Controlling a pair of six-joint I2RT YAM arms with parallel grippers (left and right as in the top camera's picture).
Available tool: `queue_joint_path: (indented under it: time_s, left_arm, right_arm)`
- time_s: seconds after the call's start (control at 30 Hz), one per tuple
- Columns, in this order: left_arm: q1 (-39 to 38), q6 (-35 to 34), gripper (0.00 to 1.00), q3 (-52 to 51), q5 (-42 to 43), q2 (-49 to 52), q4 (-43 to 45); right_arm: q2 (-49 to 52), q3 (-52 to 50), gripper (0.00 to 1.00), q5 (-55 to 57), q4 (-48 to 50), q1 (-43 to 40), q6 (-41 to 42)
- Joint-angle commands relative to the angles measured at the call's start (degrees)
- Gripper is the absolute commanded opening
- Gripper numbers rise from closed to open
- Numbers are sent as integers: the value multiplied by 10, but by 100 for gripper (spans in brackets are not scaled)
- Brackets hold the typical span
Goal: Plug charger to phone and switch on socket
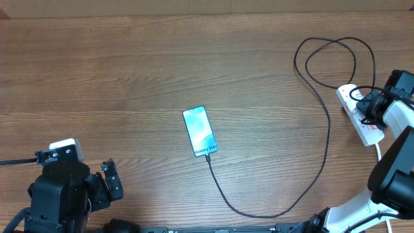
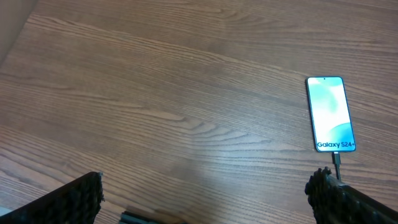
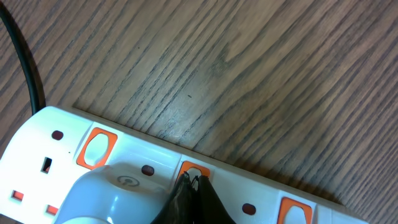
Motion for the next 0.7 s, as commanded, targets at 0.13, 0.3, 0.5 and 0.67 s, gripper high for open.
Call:
queue_joint_path:
  time_s: [0.13,0.3,0.5,0.67]
  left_arm:
    - [0,-10,100,0,-4,-2,-2]
    - [0,-10,100,0,-4,-2,-1]
    - [0,-10,100,0,-4,-2,-1]
    - [2,-10,100,0,-4,-7,-1]
  right_arm:
    - [8,-12,4,-68,-13,39,1]
    - [8,-12,4,-66,-28,66,1]
    - [8,-12,4,-51,-54,68,6]
    - [3,-2,4,17,-108,61,42]
